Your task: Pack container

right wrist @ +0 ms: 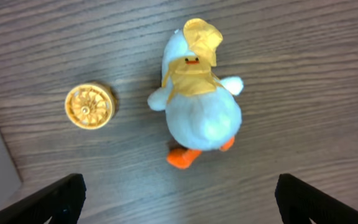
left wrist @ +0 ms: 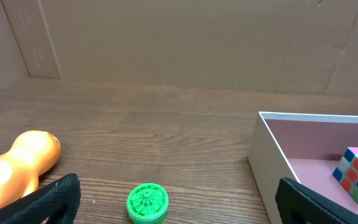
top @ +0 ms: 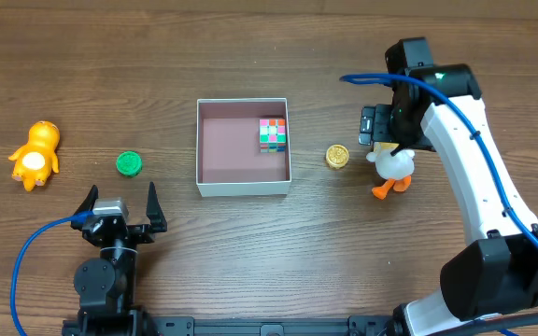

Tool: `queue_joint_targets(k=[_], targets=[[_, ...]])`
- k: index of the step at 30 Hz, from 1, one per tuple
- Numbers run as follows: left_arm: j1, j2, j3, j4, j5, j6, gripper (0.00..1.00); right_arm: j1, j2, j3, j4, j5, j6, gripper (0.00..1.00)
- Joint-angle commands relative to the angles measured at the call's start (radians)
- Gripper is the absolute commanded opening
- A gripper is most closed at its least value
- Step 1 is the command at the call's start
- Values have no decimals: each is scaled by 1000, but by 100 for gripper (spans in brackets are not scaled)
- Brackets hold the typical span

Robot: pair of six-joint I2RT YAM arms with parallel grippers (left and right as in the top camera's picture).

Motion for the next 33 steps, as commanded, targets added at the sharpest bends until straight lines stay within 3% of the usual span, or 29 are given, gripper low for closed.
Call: queue_joint_targets(k=[1, 15, 33], targets=[[4, -10, -3, 0, -6, 22, 100, -4, -4, -57, 55, 11, -5, 100], [4, -10, -3, 0, -6, 22, 100, -154, 93, -112, 111, -108, -139, 100], [4, -10, -3, 0, -6, 22, 100, -152, 131, -193, 181, -134, -164, 100]])
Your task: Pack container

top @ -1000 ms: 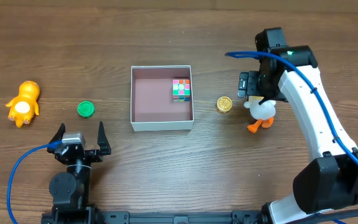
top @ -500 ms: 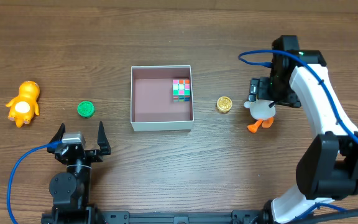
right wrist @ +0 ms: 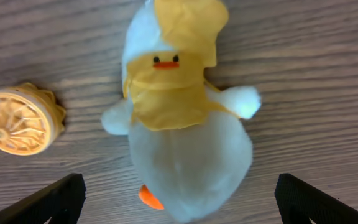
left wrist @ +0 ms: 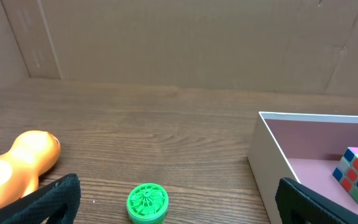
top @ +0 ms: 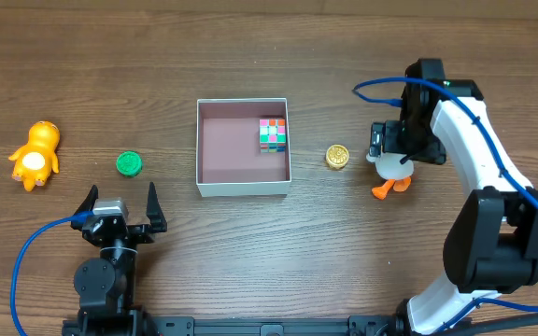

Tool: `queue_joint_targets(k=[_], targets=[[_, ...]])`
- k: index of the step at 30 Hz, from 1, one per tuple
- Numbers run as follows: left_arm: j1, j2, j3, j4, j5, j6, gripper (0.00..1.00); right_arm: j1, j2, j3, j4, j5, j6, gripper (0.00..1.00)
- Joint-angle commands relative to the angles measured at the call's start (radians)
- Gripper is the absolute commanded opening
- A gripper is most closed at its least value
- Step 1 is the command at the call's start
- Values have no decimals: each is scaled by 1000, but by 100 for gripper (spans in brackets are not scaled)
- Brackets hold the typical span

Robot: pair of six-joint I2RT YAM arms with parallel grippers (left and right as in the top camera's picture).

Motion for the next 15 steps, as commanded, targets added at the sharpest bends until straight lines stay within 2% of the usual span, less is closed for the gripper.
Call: queue_joint_targets(k=[1, 15], targets=[[4, -10, -3, 0, -6, 22, 100, 3, 9, -32, 15, -9, -7, 100], [4, -10, -3, 0, -6, 22, 100, 3, 9, -45, 61, -27, -7, 100]])
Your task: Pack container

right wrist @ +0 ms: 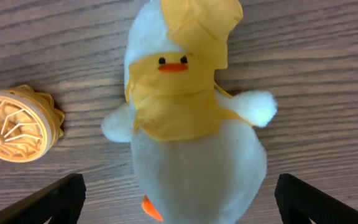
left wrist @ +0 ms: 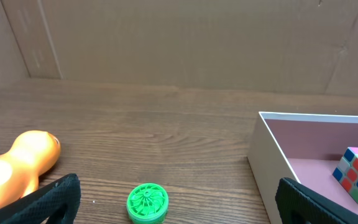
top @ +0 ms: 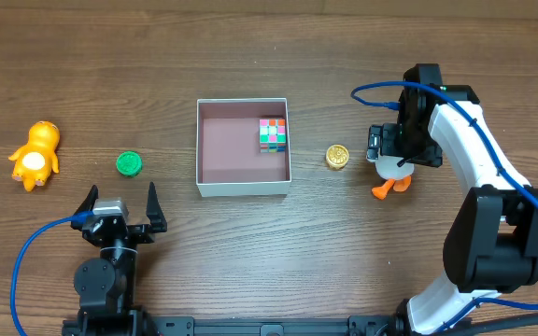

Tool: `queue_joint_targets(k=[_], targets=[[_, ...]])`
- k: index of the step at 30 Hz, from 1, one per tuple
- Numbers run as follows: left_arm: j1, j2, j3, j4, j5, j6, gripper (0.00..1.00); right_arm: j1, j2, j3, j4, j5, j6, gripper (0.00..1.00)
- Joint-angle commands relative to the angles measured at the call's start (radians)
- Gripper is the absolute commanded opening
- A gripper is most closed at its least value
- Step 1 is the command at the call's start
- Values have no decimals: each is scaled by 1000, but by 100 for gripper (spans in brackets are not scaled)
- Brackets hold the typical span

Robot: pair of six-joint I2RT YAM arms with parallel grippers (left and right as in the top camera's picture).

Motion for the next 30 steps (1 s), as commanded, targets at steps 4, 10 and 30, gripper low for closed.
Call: queue_joint_targets(k=[4, 10, 30], targets=[[4, -10, -3, 0, -6, 22, 100, 3, 7, -34, 11, -10, -7, 100], [4, -10, -3, 0, -6, 22, 100, 3, 9, -45, 36, -10, -7, 100], [4, -10, -3, 0, -6, 22, 100, 3, 9, -45, 60, -10, -3, 100]])
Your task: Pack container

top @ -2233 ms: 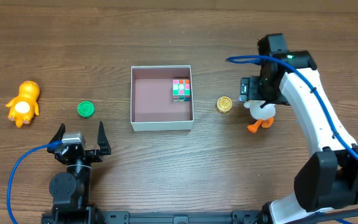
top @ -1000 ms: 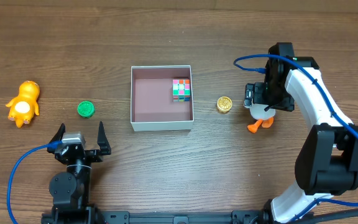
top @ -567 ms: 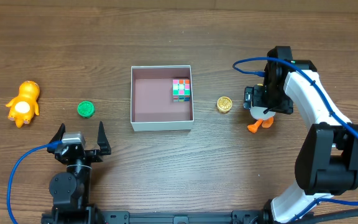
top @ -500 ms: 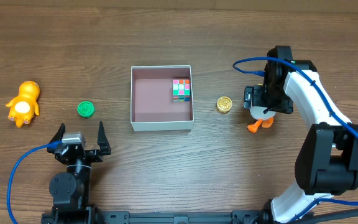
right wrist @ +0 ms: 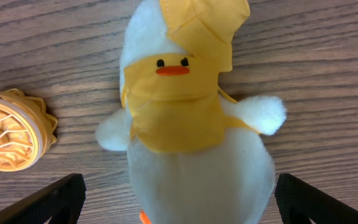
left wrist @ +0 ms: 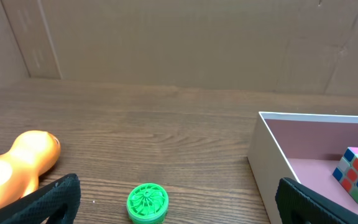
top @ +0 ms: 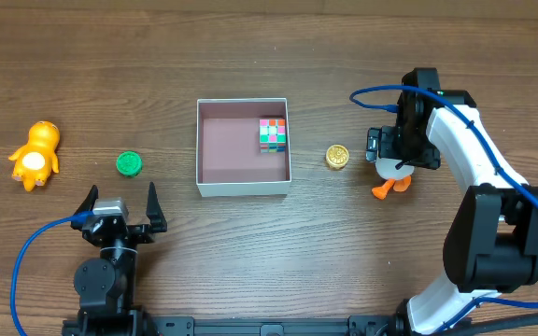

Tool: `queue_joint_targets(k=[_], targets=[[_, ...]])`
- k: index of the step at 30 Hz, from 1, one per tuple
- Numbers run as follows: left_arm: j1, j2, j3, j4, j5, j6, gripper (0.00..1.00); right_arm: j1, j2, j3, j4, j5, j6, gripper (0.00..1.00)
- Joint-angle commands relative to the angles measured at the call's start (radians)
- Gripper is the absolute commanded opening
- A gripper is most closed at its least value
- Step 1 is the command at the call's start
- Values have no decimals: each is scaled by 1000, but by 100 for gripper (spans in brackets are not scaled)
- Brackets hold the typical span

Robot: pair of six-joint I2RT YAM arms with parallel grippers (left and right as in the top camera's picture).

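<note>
A white box (top: 244, 189) with a pink floor holds a colourful cube (top: 272, 133). Right of it lie a yellow cap (top: 337, 157) and a white plush duck (top: 391, 172) with a yellow hood (right wrist: 188, 81). My right gripper (right wrist: 179, 202) hangs open straight over the duck, a fingertip on each side of its body. At the left are a green cap (top: 129, 163) and an orange toy (top: 34, 154). My left gripper (top: 120, 207) rests open at the front left, the green cap (left wrist: 147, 202) lying ahead between its fingertips (left wrist: 45, 200).
The yellow cap (right wrist: 11, 134) sits just left of the duck, close to the right gripper's left finger. The box wall (left wrist: 272, 168) stands right of the left gripper. A cardboard wall backs the table in the left wrist view.
My right gripper has come a little closer to the duck, which now fills more of the right wrist view. The left arm and all objects are unmoved.
My right gripper was open well above the duck and yellow cap. It then stood lower and centred on the duck, lower again a moment later, and now it straddles the duck's body. The left gripper has stayed open at the front left throughout.
</note>
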Motion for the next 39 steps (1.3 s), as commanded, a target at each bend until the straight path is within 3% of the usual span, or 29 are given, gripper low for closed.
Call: queue_joint_targets(k=[1, 14, 39], targets=[[4, -10, -3, 0, -6, 22, 100, 3, 8, -4, 13, -10, -3, 100], [4, -10, -3, 0, -6, 22, 100, 3, 8, 25, 111, 2, -4, 100], [4, -10, -3, 0, -6, 22, 100, 2, 10, 15, 42, 2, 5, 100]])
